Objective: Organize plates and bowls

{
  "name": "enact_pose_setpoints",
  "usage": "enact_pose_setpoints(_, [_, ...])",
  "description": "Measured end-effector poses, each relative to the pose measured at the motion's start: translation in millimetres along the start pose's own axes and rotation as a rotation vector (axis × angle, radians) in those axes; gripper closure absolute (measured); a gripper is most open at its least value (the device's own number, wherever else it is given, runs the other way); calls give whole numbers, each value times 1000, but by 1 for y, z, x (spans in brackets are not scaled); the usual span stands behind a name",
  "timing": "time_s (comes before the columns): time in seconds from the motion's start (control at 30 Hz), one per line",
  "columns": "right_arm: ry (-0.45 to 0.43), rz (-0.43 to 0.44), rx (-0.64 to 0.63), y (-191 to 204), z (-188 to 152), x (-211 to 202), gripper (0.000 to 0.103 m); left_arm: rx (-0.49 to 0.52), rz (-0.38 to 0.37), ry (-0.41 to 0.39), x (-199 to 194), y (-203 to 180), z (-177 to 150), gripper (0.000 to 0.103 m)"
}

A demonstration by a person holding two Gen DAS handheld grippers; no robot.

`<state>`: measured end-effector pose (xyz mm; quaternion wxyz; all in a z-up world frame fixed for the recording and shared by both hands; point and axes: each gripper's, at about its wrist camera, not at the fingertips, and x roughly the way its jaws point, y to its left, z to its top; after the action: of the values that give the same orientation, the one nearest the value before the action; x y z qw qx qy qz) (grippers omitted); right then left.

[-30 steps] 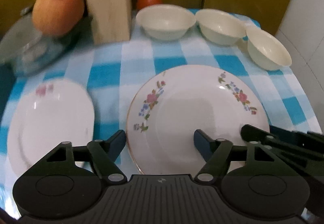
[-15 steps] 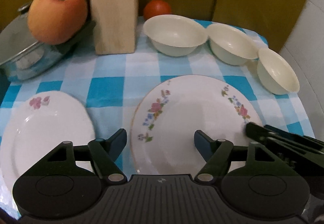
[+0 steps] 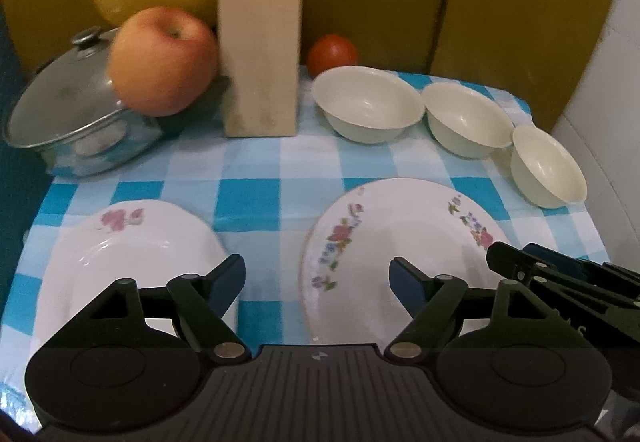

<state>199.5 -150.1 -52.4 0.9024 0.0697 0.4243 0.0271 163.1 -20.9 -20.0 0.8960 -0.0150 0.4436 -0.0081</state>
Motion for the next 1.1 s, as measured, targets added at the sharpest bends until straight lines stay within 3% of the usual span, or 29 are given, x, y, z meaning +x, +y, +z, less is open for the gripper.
enact_pose_setpoints(0.4, [43, 61, -8, 32, -4, 11, 72, -45, 57, 0, -23, 35, -8, 15])
enact_pose_setpoints(0.67, [54, 187, -60, 73, -8, 4, 69, -140, 82, -24, -37, 70, -5, 10])
enact_pose_setpoints(0.87, [90, 247, -58, 92, -7, 25, 68, -180, 143, -37, -38, 97, -3, 7])
enact_pose_setpoints(1.1, [137, 292, -97, 120, -15, 51, 68, -247, 199, 11, -28, 140, -16, 7])
